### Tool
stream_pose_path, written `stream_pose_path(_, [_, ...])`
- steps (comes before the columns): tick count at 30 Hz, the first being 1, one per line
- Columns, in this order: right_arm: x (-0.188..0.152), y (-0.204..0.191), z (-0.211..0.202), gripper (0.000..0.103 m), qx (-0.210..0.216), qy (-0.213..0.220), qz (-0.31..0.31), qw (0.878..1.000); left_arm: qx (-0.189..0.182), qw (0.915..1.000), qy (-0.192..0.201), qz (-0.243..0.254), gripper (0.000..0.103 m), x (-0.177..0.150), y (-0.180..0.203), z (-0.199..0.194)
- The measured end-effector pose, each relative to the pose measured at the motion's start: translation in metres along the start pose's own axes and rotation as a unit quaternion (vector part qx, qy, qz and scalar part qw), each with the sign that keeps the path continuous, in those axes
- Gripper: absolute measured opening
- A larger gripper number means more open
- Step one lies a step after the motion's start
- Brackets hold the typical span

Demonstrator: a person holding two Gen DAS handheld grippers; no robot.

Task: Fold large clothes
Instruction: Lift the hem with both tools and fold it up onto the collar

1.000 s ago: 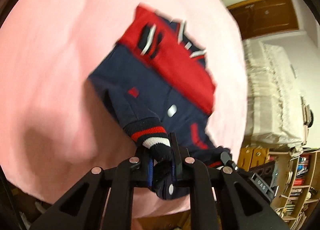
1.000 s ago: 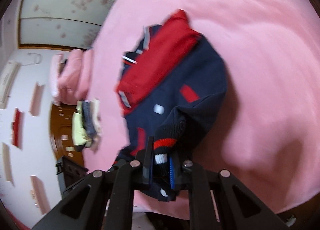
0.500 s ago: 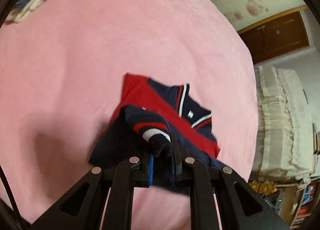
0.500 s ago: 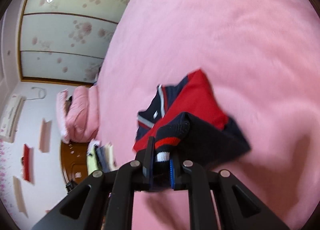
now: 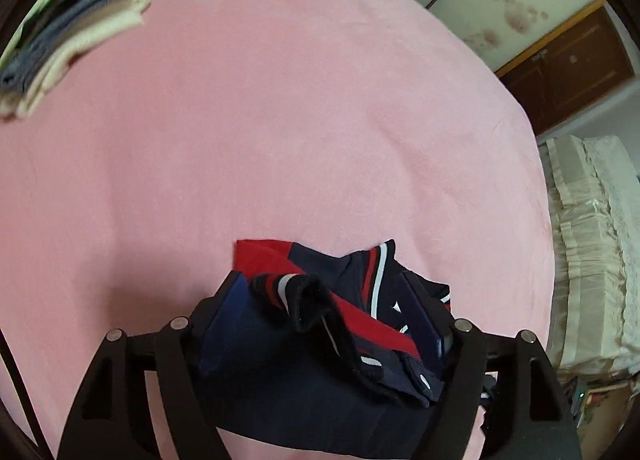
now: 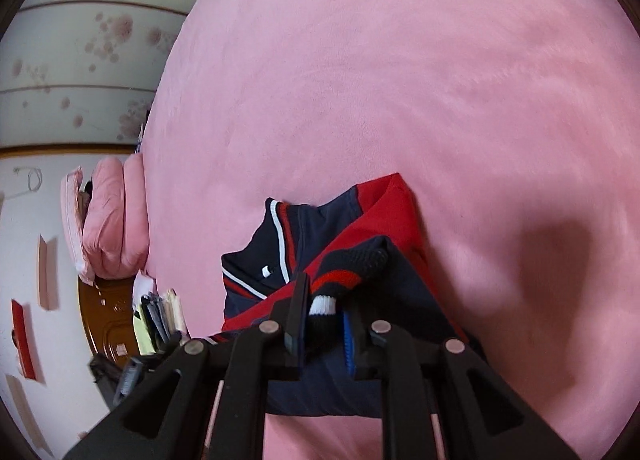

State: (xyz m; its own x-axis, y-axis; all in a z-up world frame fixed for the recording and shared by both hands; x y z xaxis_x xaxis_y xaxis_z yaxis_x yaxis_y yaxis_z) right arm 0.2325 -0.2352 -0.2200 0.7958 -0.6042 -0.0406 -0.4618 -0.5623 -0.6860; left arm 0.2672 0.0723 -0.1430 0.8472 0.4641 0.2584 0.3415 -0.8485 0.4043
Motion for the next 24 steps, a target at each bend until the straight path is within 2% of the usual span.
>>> stream_pose_path(1, [-0.001,0.0,-0.002,0.019,0.011,0.004,-0.001,1.0,0.004,1.0,0.0,0.006,0.075,-0.003,0.0,-0.002])
stream_pose_path(3, [-0.004,0.001,-0.007,0.029,0.047,0.011,-0.003,0.999,0.016,0.9997,-0.003,0.017,0.075,-0.009,-0.002,-0.004])
stream_pose_path(4, [-0.004,0.0,-0.008,0.037,0.059,0.012,-0.005,0.998,0.024,0.9994,-0.007,0.022,0.075,-0.013,-0.004,-0.003])
stream_pose_path(5, [-0.005,0.0,-0.01,0.04,0.066,0.015,-0.008,0.998,0.03,0.9992,-0.011,0.026,0.075,-0.016,-0.005,-0.003])
stream_pose_path(9, [-0.004,-0.007,-0.028,0.04,0.089,0.037,-0.038,0.995,0.055,0.9973,-0.031,0.037,0.075,-0.035,-0.017,-0.003])
stream_pose_path(12, [-0.003,-0.013,-0.037,0.041,0.065,0.041,-0.076,0.994,0.07,0.9949,-0.051,0.052,0.075,-0.052,-0.022,-0.003])
stream_pose_path(16, [-0.012,-0.019,-0.03,0.041,0.005,0.012,-0.139,0.99,0.084,0.9886,-0.064,0.108,0.075,-0.079,-0.012,-0.006])
stream_pose_path(20, [-0.037,-0.021,-0.017,0.041,-0.013,-0.006,-0.182,0.983,0.069,0.9798,-0.07,0.174,0.074,-0.103,0.009,0.002])
stream_pose_path(21, [-0.046,-0.021,-0.012,0.041,-0.016,-0.007,-0.186,0.982,0.054,0.9786,-0.069,0.186,0.069,-0.107,0.014,0.004])
stream_pose_path(22, [-0.056,-0.022,-0.003,0.034,-0.018,-0.008,-0.192,0.981,0.034,0.9777,-0.07,0.195,0.061,-0.109,0.02,0.006])
stream_pose_path(23, [-0.064,-0.023,0.004,0.017,-0.017,-0.01,-0.196,0.98,0.015,0.9762,-0.074,0.203,0.057,-0.11,0.024,0.01])
stream_pose_path(24, [-0.072,-0.024,0.014,0.008,-0.014,-0.015,-0.201,0.979,0.006,0.9747,-0.08,0.209,0.046,-0.111,0.03,0.017])
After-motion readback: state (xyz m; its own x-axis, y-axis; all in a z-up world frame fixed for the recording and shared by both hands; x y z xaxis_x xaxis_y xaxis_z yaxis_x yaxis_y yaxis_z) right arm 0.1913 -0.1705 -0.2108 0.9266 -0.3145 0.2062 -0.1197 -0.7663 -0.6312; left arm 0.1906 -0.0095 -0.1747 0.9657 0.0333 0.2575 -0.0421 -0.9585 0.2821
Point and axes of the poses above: each gripper's, at about its wrist camera, not at the fingertips, and z roughly the way its jaws point, y to its right, x to its top, the point moved 1 cm from there along z, roughly the way its jaws point, and after that the axes turned 3 degrees about -y, right-handed, at the moved point
